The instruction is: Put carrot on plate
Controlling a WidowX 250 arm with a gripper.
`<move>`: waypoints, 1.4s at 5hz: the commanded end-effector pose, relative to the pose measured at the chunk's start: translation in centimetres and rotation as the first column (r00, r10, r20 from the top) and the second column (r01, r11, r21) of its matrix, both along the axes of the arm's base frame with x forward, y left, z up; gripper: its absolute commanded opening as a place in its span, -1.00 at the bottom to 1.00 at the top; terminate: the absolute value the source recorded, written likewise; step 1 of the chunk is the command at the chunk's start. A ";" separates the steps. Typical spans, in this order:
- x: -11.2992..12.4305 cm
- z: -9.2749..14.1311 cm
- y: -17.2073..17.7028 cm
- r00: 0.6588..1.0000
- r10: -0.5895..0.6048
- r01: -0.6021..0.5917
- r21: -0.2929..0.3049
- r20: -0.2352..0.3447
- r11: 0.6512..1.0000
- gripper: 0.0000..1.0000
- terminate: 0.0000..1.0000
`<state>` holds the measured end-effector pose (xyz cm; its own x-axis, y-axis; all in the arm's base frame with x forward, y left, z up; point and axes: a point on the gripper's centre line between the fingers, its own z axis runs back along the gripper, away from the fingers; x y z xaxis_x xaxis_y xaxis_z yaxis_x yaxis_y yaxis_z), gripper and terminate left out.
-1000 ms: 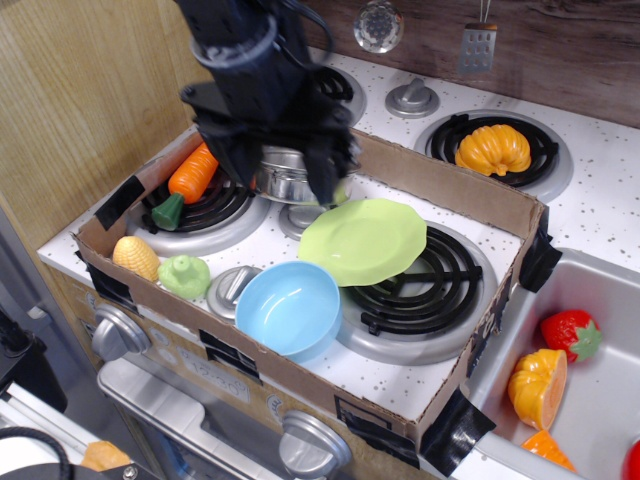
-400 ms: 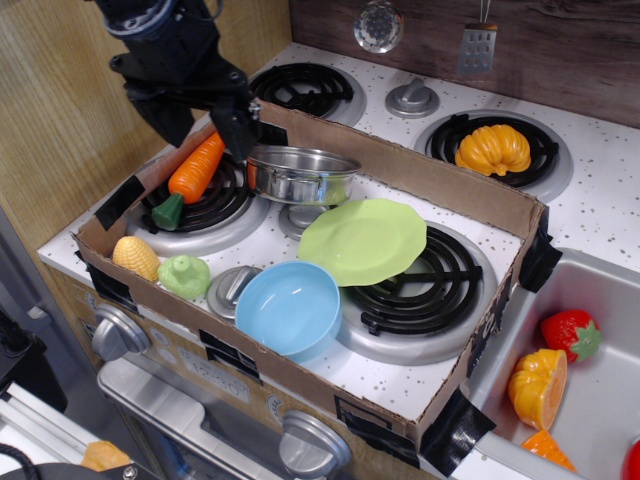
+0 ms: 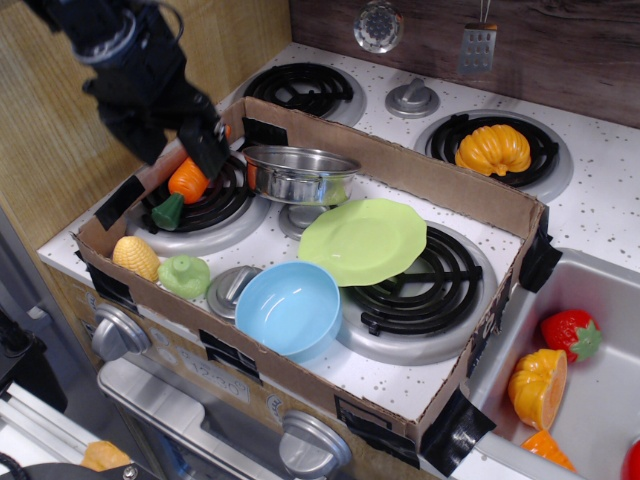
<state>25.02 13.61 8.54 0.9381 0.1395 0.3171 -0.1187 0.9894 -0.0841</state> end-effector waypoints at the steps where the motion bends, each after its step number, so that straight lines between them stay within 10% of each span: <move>1: 0.0 -1.3 1.8 1.000 0.008 -0.008 0.008 0.011 1.000 1.00 -1.00; 6: 1.2 -5.6 2.4 0.996 0.004 -0.009 -0.049 -0.088 0.999 1.00 -1.00; 7: 1.3 -5.0 2.3 0.994 0.006 -0.011 -0.042 -0.114 0.999 -1.00 -1.00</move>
<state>25.78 15.38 2.33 0.9742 0.1601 0.1593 -0.1401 0.9816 -0.1299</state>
